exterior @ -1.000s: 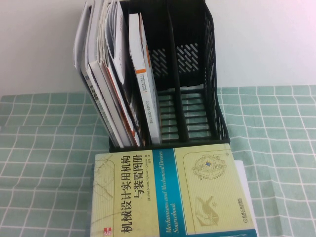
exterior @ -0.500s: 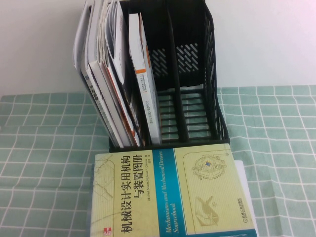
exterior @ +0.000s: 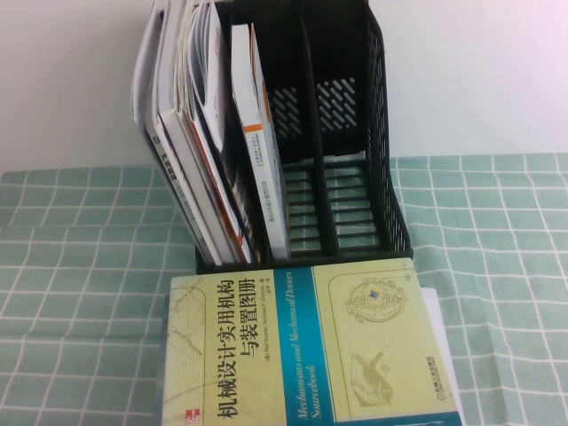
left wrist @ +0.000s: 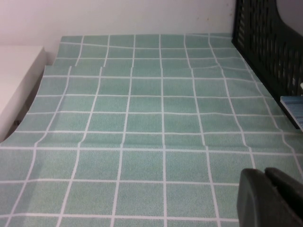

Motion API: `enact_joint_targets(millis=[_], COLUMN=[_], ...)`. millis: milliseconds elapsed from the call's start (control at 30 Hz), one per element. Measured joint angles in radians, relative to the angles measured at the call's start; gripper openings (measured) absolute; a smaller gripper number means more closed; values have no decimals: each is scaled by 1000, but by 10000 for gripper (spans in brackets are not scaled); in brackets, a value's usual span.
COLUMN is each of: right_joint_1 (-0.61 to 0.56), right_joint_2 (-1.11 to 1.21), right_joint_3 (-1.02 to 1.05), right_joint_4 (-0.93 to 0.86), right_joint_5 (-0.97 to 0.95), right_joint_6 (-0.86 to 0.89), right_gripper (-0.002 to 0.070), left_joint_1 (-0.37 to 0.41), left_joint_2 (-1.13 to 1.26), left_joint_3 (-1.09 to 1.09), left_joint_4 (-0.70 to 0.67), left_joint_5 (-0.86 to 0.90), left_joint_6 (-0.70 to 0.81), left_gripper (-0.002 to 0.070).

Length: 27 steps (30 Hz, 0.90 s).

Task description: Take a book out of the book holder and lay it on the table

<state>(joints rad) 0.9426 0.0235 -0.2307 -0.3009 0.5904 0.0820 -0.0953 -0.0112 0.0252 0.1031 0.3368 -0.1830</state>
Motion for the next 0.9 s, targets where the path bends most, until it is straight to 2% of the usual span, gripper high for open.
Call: enact_joint_targets(millis=[900], right_joint_1=[0], right_joint_2=[0], right_joint_3=[0], right_joint_4=[0], right_joint_5=[0], right_joint_6=[14], right_gripper=[-1], left_joint_1=[0], left_joint_2=[0], left_joint_3=[-2], left_joint_4=[-18], left_joint_5=[0], left_joint_6=[0], left_gripper=[-3])
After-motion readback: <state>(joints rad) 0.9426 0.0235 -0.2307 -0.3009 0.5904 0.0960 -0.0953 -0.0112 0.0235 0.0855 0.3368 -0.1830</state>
